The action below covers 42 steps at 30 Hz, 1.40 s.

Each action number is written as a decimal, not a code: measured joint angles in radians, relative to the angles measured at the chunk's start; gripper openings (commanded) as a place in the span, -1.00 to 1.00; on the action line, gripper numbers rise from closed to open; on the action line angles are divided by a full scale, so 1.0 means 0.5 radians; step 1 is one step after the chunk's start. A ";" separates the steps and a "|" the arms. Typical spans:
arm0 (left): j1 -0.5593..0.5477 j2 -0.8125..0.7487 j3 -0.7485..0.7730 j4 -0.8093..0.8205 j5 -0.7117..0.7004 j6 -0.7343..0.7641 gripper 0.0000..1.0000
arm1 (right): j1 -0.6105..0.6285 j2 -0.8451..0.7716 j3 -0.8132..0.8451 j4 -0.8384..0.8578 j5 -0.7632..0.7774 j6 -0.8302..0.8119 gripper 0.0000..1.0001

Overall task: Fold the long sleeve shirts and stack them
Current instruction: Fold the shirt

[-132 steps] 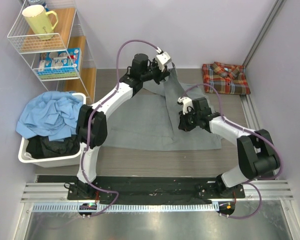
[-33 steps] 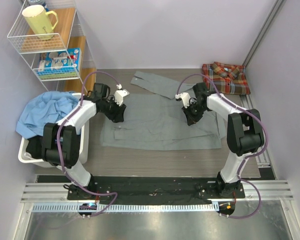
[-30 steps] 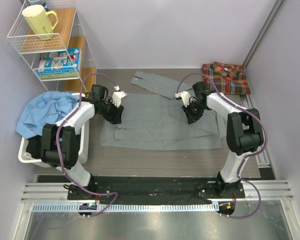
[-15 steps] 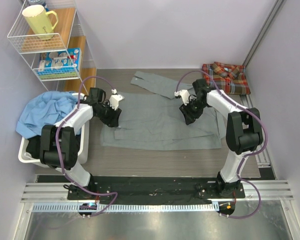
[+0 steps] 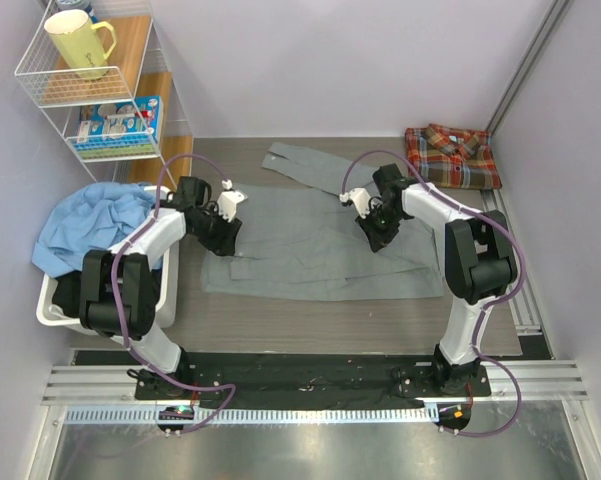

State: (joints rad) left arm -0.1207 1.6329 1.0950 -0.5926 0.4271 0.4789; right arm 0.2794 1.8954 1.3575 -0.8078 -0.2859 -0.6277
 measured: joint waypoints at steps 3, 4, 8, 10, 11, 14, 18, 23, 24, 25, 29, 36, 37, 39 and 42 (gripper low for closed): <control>0.007 0.000 -0.018 -0.005 -0.013 0.002 -0.06 | 0.000 0.000 0.000 0.000 0.013 -0.001 -0.98; 0.010 0.000 -0.027 -0.006 -0.023 0.003 -0.07 | 0.000 0.000 0.001 -0.001 0.017 -0.005 -0.97; 0.013 0.004 -0.053 -0.008 -0.065 0.018 -0.11 | -0.008 0.021 0.037 -0.016 0.034 -0.036 -0.97; 0.014 0.016 -0.060 -0.008 -0.089 0.040 -0.13 | -0.020 0.047 0.068 -0.024 0.043 -0.054 -0.97; 0.015 0.027 -0.065 -0.006 -0.101 0.051 -0.12 | -0.033 0.068 0.087 -0.026 0.047 -0.062 -0.95; 0.022 0.070 -0.077 -0.005 -0.134 0.067 -0.13 | -0.069 0.114 0.114 -0.026 0.067 -0.074 -0.74; 0.032 0.116 -0.087 -0.006 -0.163 0.098 -0.13 | -0.111 0.134 0.120 -0.027 0.111 -0.095 -0.42; 0.035 0.121 -0.088 -0.006 -0.175 0.114 -0.13 | -0.146 0.134 0.132 -0.027 0.181 -0.075 -0.23; 0.035 0.121 -0.088 -0.007 -0.174 0.114 -0.14 | -0.151 0.134 0.143 -0.029 0.191 -0.063 -0.23; 0.035 0.121 -0.088 -0.008 -0.174 0.114 -0.14 | -0.156 0.133 0.156 -0.029 0.201 -0.051 -0.24; 0.036 0.114 -0.088 -0.022 -0.169 0.113 -0.12 | -0.206 0.076 0.176 -0.051 0.208 -0.043 -0.38; 0.035 0.005 -0.021 -0.089 -0.119 0.088 -0.09 | -0.292 -0.231 0.163 -0.259 0.145 -0.081 -0.57; 0.034 0.002 -0.005 -0.091 -0.116 0.085 -0.09 | -0.292 -0.254 0.153 -0.276 0.133 -0.087 -0.59; 0.031 -0.003 0.019 -0.091 -0.111 0.067 -0.09 | -0.286 -0.293 0.094 -0.305 0.109 -0.108 -0.59; 0.017 -0.003 0.023 -0.103 -0.111 0.047 -0.09 | -0.282 -0.282 -0.050 -0.300 0.116 -0.134 -0.55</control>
State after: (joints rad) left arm -0.1123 1.6314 1.1065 -0.6441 0.3714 0.5026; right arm 0.1383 1.7546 1.3323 -0.9577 -0.2279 -0.6949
